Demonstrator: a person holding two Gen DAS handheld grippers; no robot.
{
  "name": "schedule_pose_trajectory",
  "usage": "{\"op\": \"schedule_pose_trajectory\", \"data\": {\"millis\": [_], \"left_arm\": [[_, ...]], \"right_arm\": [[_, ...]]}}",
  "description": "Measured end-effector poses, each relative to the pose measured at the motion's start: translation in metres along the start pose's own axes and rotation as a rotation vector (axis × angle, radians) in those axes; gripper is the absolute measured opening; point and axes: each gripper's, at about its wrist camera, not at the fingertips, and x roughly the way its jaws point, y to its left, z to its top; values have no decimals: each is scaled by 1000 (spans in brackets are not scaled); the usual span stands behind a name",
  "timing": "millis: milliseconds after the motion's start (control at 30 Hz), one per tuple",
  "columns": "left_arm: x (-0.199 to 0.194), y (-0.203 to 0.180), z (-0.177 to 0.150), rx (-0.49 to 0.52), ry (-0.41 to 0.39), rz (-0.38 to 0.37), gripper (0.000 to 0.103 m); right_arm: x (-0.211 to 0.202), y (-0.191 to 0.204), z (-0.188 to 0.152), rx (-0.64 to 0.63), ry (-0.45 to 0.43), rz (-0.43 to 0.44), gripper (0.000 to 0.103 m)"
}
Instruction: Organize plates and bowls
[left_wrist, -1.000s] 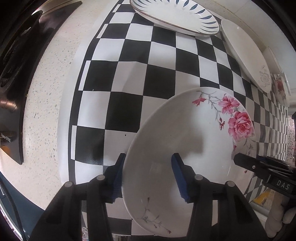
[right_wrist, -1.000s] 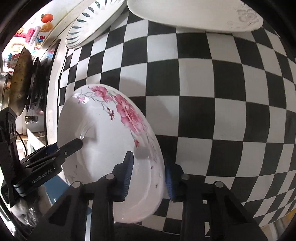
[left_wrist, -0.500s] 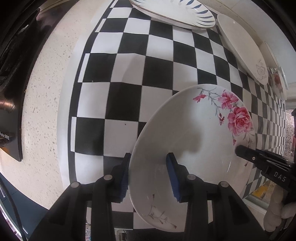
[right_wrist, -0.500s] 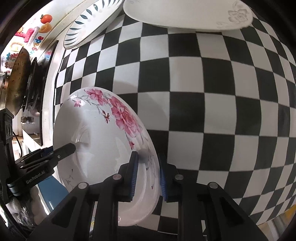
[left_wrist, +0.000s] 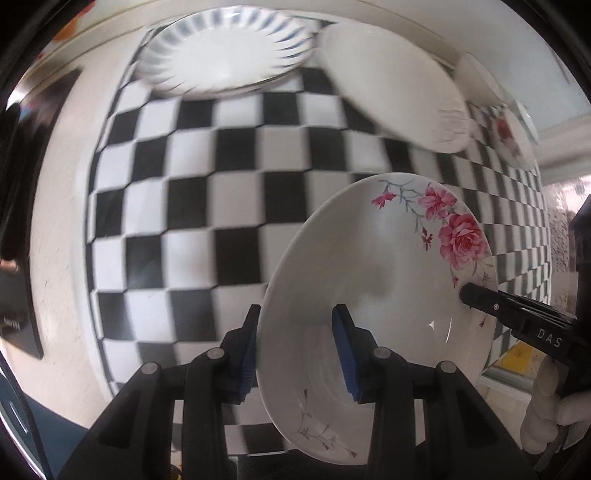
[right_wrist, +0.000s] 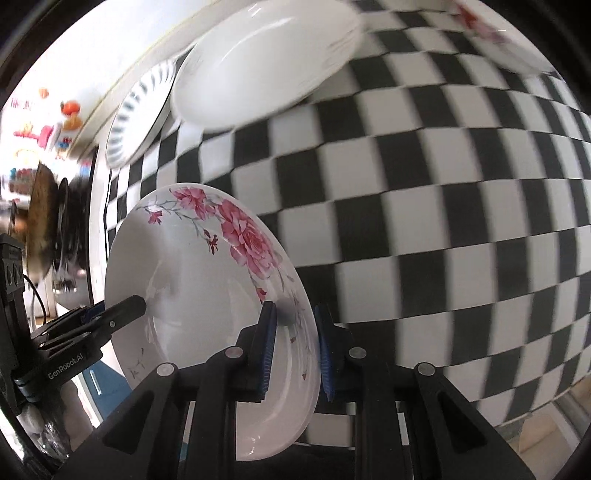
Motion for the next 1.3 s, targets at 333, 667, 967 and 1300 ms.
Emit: {"op": "schedule_pose_trajectory", "data": {"millis": [333,667,967,1300], "left_arm": [[16,-88,26,83,17,-9,35],[57,-147,40,66,65,-1,35],[73,-132,30,12,98,31,35],[73,-152,31,-18,82,56,35]], "right_arm": [[-50,-93,17,84,-56,2,23],[-53,-163,45,93,-25,-17,23],[-32,-181,53,41,32,-32,23],[-28,-187,59,16,45,-4,23]]}}
